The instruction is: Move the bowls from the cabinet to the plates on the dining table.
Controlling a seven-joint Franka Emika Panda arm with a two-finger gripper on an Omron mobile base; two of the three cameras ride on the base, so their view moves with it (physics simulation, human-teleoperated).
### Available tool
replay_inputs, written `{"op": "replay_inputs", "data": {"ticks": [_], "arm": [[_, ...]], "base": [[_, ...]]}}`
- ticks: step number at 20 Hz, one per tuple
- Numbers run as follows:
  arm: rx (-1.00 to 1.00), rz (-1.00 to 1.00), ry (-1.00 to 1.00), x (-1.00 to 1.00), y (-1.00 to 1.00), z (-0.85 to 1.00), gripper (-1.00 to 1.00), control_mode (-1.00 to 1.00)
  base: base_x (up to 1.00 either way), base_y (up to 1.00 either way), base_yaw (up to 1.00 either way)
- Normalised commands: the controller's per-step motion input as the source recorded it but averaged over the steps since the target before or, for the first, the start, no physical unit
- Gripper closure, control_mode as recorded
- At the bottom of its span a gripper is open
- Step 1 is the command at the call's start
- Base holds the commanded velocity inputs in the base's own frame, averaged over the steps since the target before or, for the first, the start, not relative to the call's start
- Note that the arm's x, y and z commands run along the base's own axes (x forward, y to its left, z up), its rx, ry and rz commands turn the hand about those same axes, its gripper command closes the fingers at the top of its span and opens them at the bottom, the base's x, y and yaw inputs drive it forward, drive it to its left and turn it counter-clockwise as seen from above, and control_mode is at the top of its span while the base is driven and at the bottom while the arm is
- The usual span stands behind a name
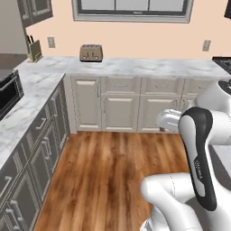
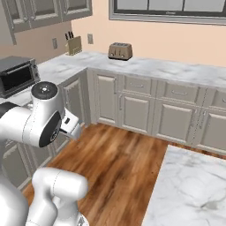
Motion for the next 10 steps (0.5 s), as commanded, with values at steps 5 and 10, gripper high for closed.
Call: {"op": "replay_inputs", "data": {"ticks": [5, 10], "arm": [[0.0, 0.0, 0.0, 0.0, 0.0, 0.0, -1.0, 1.0], [0.0, 0.0, 0.0, 0.0, 0.0, 0.0, -1.0, 1.0]], "base": [[0.15, 0.22, 0.31], [0.0, 0.12, 0.45]]}}
